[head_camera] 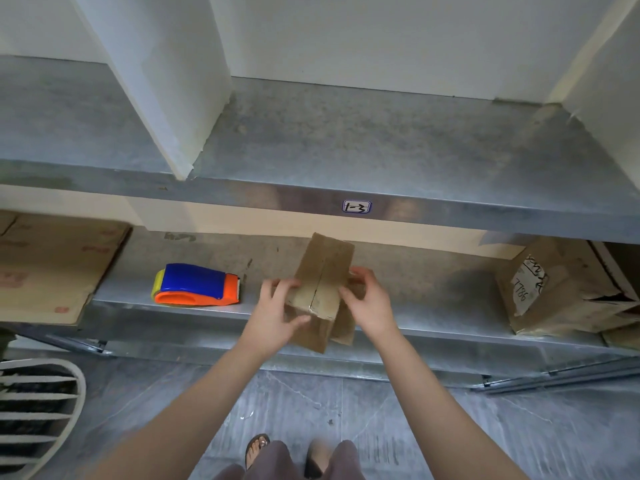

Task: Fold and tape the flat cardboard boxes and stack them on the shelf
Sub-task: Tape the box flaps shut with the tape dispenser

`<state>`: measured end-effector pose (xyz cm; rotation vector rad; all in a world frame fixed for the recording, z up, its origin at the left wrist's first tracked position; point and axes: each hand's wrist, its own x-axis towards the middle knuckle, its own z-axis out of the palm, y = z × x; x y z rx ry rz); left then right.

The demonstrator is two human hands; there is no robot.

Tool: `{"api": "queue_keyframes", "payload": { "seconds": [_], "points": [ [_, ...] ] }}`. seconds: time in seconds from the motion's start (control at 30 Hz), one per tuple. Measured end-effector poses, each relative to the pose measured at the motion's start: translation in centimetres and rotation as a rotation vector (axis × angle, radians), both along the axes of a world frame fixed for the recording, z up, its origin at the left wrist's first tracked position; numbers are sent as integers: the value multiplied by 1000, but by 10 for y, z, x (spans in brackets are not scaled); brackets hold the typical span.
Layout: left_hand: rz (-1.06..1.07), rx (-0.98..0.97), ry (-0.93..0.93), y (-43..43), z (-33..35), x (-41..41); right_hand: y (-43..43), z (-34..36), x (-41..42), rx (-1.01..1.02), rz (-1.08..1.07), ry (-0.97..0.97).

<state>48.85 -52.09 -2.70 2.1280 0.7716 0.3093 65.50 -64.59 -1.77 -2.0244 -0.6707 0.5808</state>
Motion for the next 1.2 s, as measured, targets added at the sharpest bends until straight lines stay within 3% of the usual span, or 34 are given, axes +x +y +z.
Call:
{"api": "queue_keyframes", "payload": {
  "seconds": [0.07,0.13,0.27,0.37,0.5,0.6,0.8,1.03,1.2],
  "points": [
    [43,64,-18,-9,-2,-2,1,0,-5,-30,188,56],
    [90,133,-19,-8,-3,-3,6,-4,-12,-103,316,-44],
    [89,225,75,15,4,-3,26,-1,-25,-133,316,-174],
    [-60,400,160,39,19,-14,28,7,-31,-176,316,-291],
    [-230,668,263,64,37,-50,16,22,-55,-51,259,-554],
    [-300,788,334,86,48,-78,28,35,-81,-52,329,-625],
    [-287,838,385,141,51,-125,100,34,-142,-100,481,-579],
    [-381,725,438,193,26,-135,149,-11,-173,-389,398,-542],
    [-430,617,453,210,12,-123,155,-35,-170,-487,274,-455]
  ]
}}
